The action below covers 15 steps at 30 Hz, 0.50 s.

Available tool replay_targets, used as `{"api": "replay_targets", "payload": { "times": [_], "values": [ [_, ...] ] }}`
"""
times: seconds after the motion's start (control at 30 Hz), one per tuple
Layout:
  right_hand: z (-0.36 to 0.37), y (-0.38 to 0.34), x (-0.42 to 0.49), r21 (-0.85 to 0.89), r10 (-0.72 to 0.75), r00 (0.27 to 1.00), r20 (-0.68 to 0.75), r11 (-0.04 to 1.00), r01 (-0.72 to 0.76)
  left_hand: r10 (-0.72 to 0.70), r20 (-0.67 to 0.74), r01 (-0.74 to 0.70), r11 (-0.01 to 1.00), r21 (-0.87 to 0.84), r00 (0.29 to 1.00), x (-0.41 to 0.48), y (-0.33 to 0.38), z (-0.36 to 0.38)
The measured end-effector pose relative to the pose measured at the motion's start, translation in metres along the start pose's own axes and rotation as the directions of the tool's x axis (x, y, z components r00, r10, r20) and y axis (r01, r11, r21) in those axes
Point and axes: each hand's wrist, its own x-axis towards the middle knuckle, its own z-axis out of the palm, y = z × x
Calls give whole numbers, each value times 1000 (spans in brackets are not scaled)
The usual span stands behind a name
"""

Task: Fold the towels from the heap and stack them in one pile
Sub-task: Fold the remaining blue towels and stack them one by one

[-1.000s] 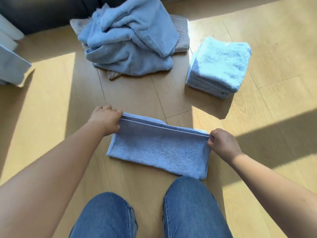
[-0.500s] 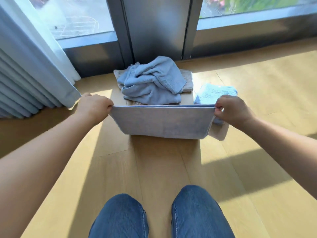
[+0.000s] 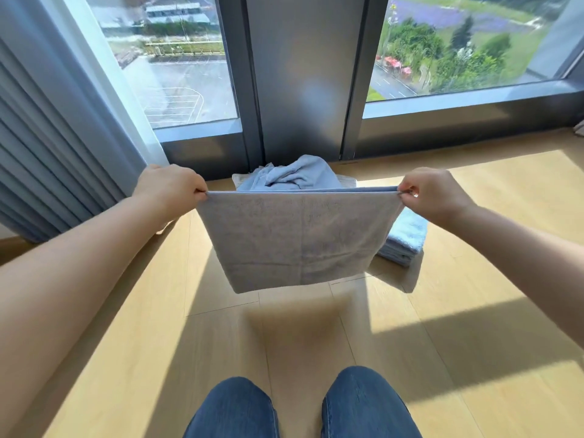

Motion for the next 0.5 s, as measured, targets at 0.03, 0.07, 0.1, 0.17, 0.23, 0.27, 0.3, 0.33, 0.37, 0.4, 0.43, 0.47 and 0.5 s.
{"api": "replay_targets", "payload": {
  "times": [0.03,0.07,0.1,0.17,0.23,0.27,0.3,0.33,0.37,0.4,0.43,0.47,0.5],
  "values": [
    [1,-1,0,18,20,1000,4,1000,-20,0,27,0,1000,-12,1000,1,1,0],
    [2,-1,1,39,43,999,14,998,-44,-6,53,7,1000,-23,999,2,3,2],
    [5,-2,2,55,70,997,30,996,-72,-15,70,17,1000,-26,997,4,4,5],
    [12,-3,9,65,124,990,70,990,-129,-40,75,41,999,-6,996,8,5,15],
    [21,-3,17,61,150,984,99,986,-157,-59,65,57,998,33,996,13,5,29],
    [26,-2,21,57,157,982,106,985,-164,-71,67,68,997,41,995,16,6,37],
    [31,-2,25,50,161,981,109,985,-168,-80,71,77,996,43,994,18,6,43],
    [36,-2,28,39,163,981,109,985,-168,-83,74,81,996,39,994,21,7,49],
    [40,-2,32,24,159,982,105,986,-163,-80,71,78,996,33,994,23,7,54],
    [43,-1,35,7,155,983,99,988,-156,-73,64,71,997,27,995,27,6,58],
    [46,0,38,-8,147,985,87,989,-147,-63,55,62,998,20,996,29,5,61],
    [47,1,40,-19,137,988,75,991,-136,-55,45,55,998,9,997,31,4,63],
    [48,2,42,-26,127,990,63,992,-126,-46,35,46,999,-3,998,33,3,63]
  ]
}}
